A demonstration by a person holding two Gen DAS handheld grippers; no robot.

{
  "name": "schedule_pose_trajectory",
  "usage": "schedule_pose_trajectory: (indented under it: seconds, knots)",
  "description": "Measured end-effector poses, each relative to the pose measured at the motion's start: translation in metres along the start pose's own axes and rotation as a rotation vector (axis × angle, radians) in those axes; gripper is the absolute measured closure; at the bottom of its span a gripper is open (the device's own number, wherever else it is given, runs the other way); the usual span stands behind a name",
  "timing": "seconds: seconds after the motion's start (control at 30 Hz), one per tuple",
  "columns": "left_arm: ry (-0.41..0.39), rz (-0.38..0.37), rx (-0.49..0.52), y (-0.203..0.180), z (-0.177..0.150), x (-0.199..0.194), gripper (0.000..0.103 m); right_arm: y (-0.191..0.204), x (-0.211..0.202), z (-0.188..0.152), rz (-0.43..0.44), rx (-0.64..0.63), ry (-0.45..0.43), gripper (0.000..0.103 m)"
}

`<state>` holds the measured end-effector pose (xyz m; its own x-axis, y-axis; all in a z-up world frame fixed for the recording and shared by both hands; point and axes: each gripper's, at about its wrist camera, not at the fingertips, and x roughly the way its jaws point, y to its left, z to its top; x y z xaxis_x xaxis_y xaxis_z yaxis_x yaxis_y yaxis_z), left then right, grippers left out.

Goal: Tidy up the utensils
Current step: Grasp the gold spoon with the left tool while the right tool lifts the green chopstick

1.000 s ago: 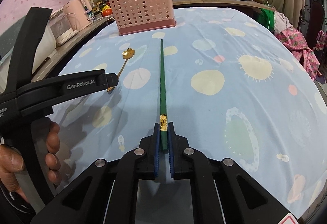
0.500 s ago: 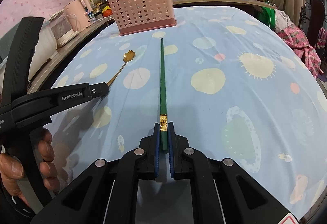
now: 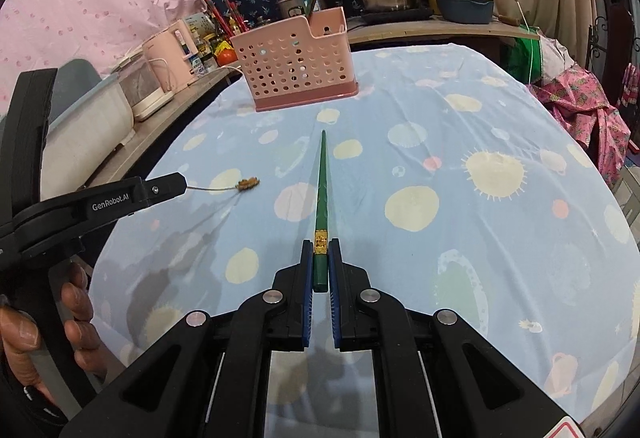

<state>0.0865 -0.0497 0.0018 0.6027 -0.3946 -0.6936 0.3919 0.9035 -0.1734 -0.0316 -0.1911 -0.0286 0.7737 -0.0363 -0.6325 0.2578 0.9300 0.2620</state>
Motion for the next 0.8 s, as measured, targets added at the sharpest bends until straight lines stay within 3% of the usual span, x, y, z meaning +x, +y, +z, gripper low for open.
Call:
schedule_pose_trajectory:
  seconds: [0.33,0.77,0.8]
  knots:
    - [-0.009,0.015,0.020,0.008,0.014,-0.018,0.094,0.008,-0.027,0.038,0.034,0.012,-0.075,0.096]
    - [0.023,0.019,0.024,0.015,0.032,-0.020,0.094,0.012,-0.023,0.070,0.061,0.003,-0.059,0.096]
    - [0.018,0.018,0.024,0.014,0.035,-0.021,0.100,0.012,-0.024,0.074,0.064,0.002,-0.064,0.096]
